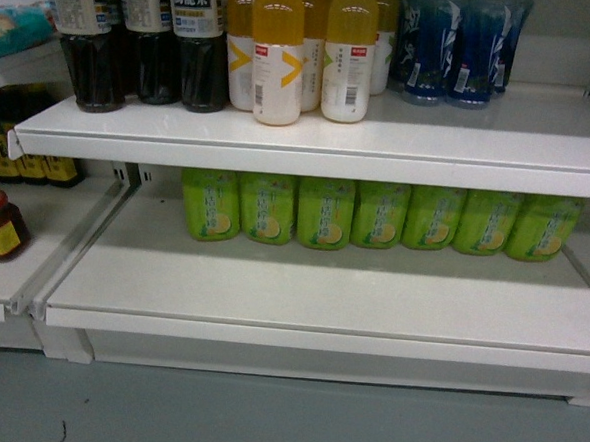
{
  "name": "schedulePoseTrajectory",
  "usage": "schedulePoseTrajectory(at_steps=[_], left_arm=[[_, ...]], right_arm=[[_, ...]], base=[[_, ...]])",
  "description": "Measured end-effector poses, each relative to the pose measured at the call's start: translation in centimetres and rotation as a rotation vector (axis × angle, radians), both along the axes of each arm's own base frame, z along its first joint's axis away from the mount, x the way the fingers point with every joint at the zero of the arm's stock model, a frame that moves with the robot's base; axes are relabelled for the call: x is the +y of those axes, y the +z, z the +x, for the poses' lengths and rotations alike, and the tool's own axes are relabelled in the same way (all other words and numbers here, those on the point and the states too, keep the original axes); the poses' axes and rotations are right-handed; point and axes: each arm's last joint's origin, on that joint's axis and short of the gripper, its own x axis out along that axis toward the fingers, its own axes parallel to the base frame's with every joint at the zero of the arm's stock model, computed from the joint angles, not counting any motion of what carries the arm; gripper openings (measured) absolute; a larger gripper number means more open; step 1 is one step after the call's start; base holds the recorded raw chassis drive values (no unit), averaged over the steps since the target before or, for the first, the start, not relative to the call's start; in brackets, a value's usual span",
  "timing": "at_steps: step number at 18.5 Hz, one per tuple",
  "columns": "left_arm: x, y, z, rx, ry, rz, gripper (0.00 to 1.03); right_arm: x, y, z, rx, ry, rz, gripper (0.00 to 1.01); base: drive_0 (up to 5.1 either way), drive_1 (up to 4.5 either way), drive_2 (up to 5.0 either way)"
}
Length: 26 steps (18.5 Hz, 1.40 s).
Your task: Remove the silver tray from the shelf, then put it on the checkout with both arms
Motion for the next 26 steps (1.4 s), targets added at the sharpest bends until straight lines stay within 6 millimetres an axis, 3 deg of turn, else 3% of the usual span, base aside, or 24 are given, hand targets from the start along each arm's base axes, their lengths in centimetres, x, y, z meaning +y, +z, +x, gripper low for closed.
schedulePoseTrajectory(at_steps=[26], left_arm=[[0.00, 0.00, 0.00, 0.000, 0.001, 0.004, 0.98]], right_arm=[[0.00, -0.01, 0.00, 0.002, 0.001, 0.000, 0.98]], base=[[0.0, 0.00, 0.0]])
